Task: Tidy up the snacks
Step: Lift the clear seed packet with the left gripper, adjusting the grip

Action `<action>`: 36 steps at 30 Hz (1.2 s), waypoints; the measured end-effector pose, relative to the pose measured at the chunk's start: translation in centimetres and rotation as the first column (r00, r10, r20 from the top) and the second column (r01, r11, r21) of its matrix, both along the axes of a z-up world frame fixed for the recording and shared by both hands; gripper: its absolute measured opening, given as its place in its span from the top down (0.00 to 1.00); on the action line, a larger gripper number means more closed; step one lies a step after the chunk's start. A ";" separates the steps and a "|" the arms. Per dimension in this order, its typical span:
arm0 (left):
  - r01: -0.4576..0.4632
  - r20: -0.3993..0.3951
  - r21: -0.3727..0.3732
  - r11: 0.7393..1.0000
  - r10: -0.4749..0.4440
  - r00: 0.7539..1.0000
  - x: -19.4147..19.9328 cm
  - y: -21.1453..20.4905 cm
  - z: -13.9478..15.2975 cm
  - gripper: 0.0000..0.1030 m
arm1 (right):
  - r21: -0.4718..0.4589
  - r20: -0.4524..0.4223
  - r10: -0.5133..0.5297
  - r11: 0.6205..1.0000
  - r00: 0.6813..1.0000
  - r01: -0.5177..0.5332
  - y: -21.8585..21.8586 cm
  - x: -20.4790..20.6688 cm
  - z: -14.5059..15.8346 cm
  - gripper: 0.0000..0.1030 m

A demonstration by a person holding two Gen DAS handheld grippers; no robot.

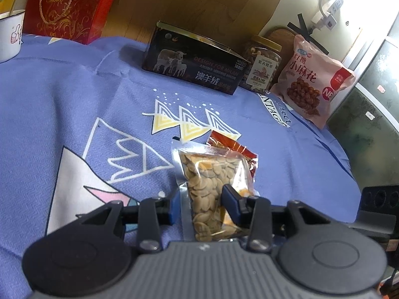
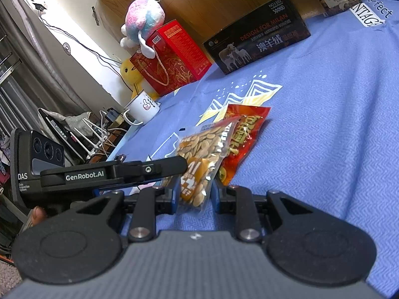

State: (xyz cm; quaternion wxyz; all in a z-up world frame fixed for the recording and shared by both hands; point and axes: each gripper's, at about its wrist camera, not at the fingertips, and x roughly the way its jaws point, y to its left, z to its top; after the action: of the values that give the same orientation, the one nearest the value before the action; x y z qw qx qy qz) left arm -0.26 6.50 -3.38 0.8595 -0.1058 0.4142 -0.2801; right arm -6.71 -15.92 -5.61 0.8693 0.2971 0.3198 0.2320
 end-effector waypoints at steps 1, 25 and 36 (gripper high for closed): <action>0.000 0.000 0.003 1.000 0.000 1.000 0.0 0.0 0.0 0.63 | 0.000 0.000 0.000 1.000 1.000 0.000 0.0 0.0 0.0 0.72; 0.002 0.014 0.051 0.999 -0.003 1.000 -0.1 -0.7 0.3 0.61 | 0.000 0.000 0.003 1.000 1.000 -0.003 -0.1 0.0 0.0 0.72; 0.002 0.016 0.053 0.999 -0.003 1.000 -0.2 -0.7 0.3 0.61 | 0.000 0.000 0.003 1.000 1.000 -0.003 -0.1 0.0 0.0 0.72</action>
State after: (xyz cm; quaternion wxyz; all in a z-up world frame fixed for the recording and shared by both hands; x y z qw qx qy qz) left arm -0.43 5.76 -3.10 0.8649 -0.0803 0.4149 -0.2710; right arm -6.67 -16.02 -5.59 0.8690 0.2963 0.3202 0.2335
